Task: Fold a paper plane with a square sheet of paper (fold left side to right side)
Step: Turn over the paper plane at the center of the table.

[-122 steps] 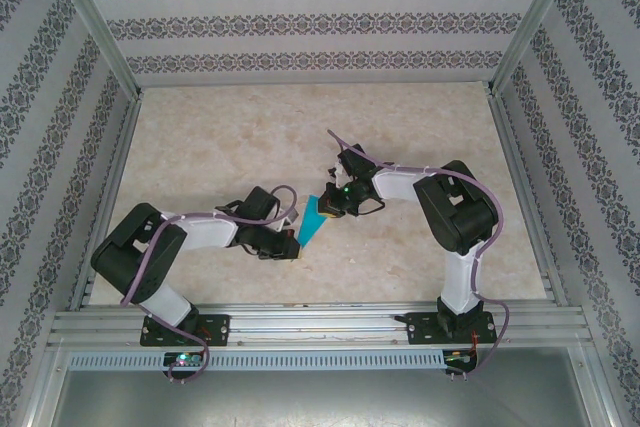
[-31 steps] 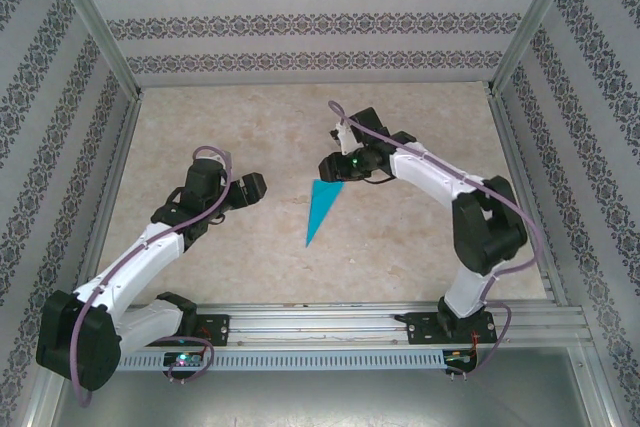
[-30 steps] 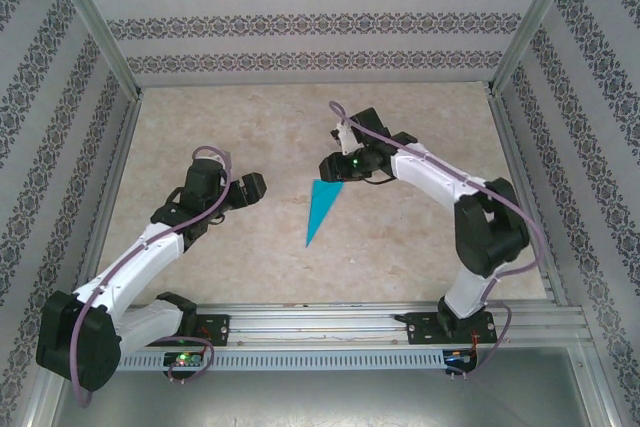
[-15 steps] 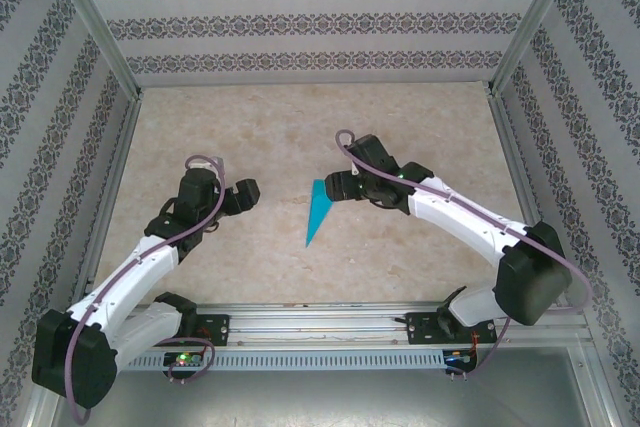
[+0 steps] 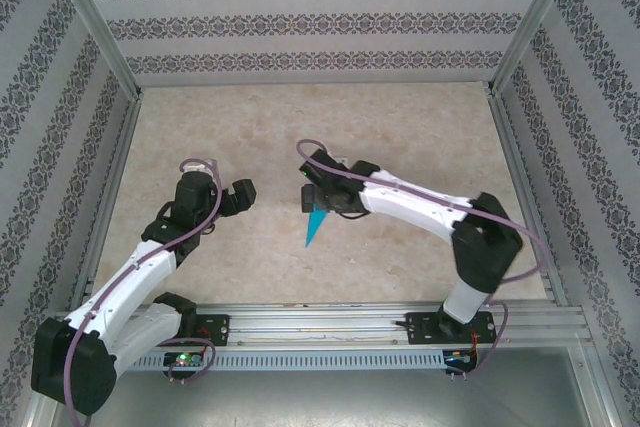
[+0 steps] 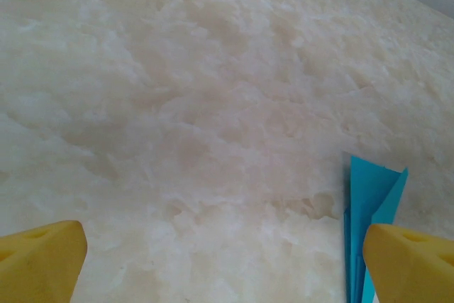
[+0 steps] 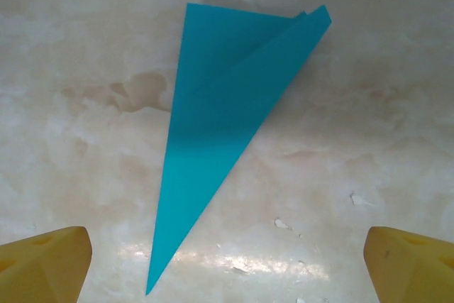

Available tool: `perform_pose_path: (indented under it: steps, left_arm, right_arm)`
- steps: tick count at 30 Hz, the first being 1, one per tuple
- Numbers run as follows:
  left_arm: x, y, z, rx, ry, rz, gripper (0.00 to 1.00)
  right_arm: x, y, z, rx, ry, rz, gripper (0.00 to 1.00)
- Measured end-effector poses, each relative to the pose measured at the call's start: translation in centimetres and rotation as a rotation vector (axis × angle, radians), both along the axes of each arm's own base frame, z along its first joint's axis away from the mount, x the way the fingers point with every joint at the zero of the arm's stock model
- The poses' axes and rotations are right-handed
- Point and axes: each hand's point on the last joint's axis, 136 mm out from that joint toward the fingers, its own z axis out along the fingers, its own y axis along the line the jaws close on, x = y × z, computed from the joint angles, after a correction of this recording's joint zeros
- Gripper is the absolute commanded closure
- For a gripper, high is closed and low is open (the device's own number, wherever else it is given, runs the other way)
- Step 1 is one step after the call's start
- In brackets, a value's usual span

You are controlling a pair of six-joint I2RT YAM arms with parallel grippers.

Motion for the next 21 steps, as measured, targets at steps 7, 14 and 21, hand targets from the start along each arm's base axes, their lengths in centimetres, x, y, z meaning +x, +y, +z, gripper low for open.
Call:
perform_pose_path:
  steps: [7, 14, 21]
  left_arm:
    - [0.0, 0.8, -0.3, 0.017, 0.008, 0.031, 0.0]
    - [-0.4, 1.7, -1.1, 0.049, 0.041, 0.049, 0.0]
    - [-0.6, 1.9, -1.4, 0.063, 0.053, 0.046, 0.0]
  right_arm:
    - [2.1, 1.3, -0.5, -0.204, 0.07, -0.124, 0.19]
    - [3.0, 1.3, -2.3, -0.35, 0.131, -0.169, 0.21]
    - [3.5, 1.8, -3.2, -0.392, 0.155, -0.17, 0.23]
